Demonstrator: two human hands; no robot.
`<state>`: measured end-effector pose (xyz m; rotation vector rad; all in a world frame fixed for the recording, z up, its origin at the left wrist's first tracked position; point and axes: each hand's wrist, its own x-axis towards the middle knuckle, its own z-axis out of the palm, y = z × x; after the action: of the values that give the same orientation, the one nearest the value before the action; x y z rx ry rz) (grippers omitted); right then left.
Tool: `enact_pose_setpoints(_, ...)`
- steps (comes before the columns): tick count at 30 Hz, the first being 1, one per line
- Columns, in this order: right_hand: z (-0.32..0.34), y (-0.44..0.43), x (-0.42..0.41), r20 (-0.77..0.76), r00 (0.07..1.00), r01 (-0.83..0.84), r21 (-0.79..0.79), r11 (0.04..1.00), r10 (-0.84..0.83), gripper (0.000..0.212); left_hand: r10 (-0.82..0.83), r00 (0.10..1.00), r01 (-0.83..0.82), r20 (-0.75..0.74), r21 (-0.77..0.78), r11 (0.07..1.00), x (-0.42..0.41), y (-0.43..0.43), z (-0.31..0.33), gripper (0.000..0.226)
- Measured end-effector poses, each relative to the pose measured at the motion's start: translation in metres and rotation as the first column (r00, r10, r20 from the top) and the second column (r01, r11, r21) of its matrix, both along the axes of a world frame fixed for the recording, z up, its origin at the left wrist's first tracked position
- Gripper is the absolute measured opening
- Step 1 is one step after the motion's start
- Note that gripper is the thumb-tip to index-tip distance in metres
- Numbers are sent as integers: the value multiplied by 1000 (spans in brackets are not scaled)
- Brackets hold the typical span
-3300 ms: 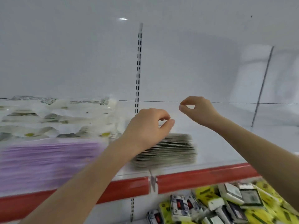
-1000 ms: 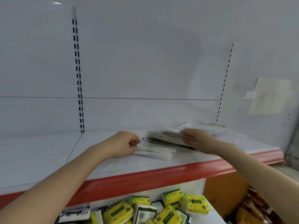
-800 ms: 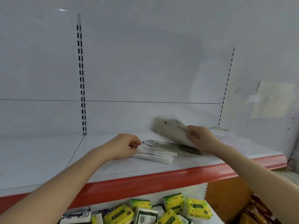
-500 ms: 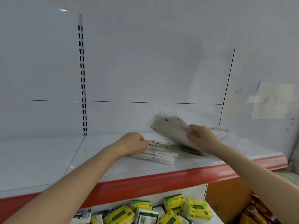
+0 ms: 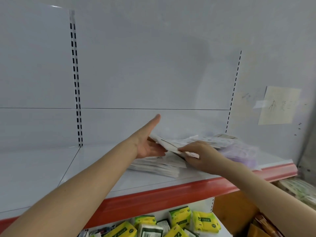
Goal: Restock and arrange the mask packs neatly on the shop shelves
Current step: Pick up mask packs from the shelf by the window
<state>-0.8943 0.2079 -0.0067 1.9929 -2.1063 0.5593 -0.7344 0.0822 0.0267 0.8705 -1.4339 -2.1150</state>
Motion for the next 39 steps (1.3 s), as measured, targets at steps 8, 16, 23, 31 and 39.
enact_pose_setpoints(8,21,-7,22,397,906,-169,22,985,146,23,226,974,-220,3,-227,949,21,-8,-6,19)
enact_pose_setpoints(16,38,-50,48,582,813,221,-319,921,6,77,246,924,-333,-294,-295,896,109,-22,7,30)
enact_pose_setpoints(23,40,-99,98,927,211,-284,-245,927,310,58,287,868,-425,-404,-310,850,194,-29,0,40)
enact_pose_setpoints(31,28,-126,175,877,165,-323,-384,865,452,47,420,878,-478,-229,-402,781,288,-34,-16,29)
enact_pose_setpoints(39,2,-128,203,880,206,-353,-341,871,428,45,473,881,-405,-37,-576,710,329,-40,-34,72)
